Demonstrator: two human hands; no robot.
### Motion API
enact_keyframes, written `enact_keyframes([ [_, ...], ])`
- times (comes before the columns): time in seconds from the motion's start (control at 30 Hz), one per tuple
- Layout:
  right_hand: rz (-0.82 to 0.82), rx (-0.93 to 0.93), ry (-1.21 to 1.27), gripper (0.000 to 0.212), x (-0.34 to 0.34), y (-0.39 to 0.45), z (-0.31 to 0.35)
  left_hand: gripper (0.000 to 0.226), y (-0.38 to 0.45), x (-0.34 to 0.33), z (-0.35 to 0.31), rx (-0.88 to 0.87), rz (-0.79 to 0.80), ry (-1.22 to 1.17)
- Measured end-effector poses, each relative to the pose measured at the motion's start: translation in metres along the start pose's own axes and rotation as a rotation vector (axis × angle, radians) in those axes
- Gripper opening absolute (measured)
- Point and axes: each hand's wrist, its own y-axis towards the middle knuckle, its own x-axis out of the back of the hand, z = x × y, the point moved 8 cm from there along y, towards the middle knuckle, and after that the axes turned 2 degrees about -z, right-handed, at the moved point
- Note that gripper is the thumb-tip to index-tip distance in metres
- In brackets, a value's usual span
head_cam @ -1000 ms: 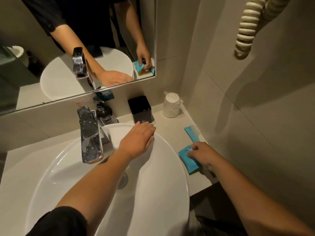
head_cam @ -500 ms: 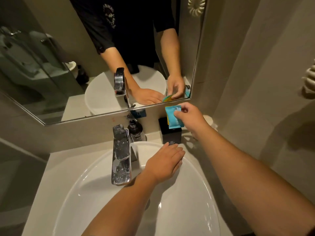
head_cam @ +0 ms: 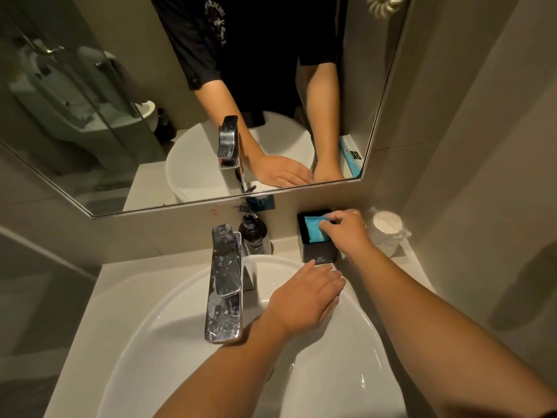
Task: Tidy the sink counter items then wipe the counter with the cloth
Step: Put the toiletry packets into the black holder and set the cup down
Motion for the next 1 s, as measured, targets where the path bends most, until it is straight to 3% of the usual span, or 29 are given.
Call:
enact_keyframes([
  [0.17, 0.024, 0.047, -0.053, 0.032, -0.007, 0.000, 0.003, 0.035, -0.001, -0.003, 0.002, 0.008, 0.016, 0.017],
  [0.47, -0.046, 0.097, -0.040, 0.023, 0.007, -0.003, 0.013, 0.035, 0.000, -0.006, 0.002, 0.023, 0.034, 0.016],
  [0.63, -0.178, 0.109, 0.032, 0.016, 0.070, -0.063, 0.015, 0.037, 0.001, -0.006, 0.004, 0.031, 0.051, -0.001],
  [0.8, -0.372, -0.082, -0.242, 0.019, 0.142, -0.166, -0.092, 0.042, 0.001, -0.009, 0.005, 0.038, 0.067, 0.019],
  [1.0, -0.145, -0.219, -0.776, 0.022, 0.138, -0.195, -0.156, 0.049, 0.002, -0.008, 0.005, 0.065, 0.080, 0.035],
])
